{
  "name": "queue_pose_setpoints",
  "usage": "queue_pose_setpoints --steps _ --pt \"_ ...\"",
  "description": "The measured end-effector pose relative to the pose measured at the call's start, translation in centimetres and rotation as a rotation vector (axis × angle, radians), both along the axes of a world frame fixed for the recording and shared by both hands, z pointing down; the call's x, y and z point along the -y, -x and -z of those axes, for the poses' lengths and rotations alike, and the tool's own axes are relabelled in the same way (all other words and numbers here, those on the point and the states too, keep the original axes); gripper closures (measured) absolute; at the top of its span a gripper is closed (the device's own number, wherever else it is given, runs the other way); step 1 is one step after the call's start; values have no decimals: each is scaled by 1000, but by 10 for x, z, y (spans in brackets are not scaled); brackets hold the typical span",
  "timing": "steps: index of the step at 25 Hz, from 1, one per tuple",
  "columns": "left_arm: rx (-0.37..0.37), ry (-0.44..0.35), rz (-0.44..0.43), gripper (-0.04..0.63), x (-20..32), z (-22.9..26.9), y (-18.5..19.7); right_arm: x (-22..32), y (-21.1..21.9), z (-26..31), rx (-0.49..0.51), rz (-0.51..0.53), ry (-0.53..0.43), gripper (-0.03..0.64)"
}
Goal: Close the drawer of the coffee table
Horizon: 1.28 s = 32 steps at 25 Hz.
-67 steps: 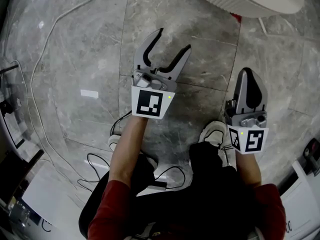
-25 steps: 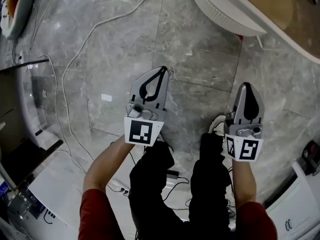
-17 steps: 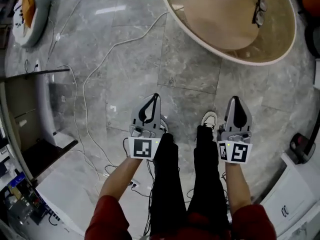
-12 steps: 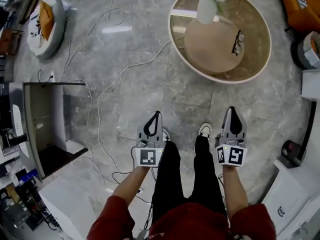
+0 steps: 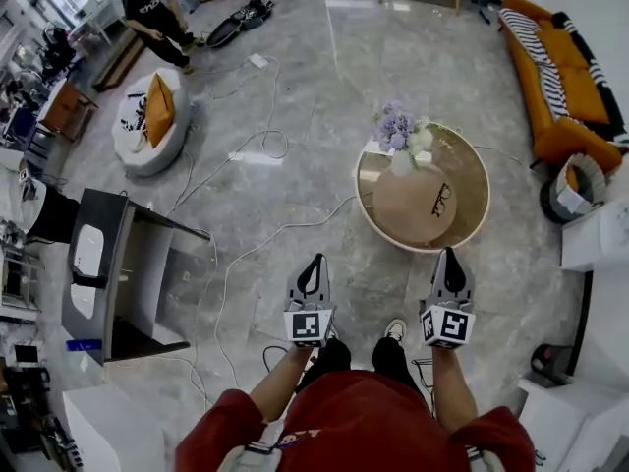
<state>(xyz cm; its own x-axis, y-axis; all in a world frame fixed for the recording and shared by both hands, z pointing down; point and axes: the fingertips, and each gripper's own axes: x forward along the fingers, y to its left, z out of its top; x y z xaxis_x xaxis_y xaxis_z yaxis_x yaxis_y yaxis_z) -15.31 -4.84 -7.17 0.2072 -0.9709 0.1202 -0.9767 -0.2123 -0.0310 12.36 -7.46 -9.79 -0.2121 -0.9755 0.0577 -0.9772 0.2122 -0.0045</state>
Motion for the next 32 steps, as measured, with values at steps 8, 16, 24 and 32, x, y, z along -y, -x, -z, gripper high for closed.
queue_pose_setpoints --steps 8,16,24,32 --pt "16 -87 32 581 -3 101 15 -16 33 93 8 61 -115 594" --pt "128 -179 -12 581 -3 156 21 -6 51 158 41 77 -220 594" --pt "94 -208 4 581 5 171 27 5 61 152 10 97 -208 594" --pt "106 -202 -1 581 6 170 33 11 73 156 6 113 -224 594"
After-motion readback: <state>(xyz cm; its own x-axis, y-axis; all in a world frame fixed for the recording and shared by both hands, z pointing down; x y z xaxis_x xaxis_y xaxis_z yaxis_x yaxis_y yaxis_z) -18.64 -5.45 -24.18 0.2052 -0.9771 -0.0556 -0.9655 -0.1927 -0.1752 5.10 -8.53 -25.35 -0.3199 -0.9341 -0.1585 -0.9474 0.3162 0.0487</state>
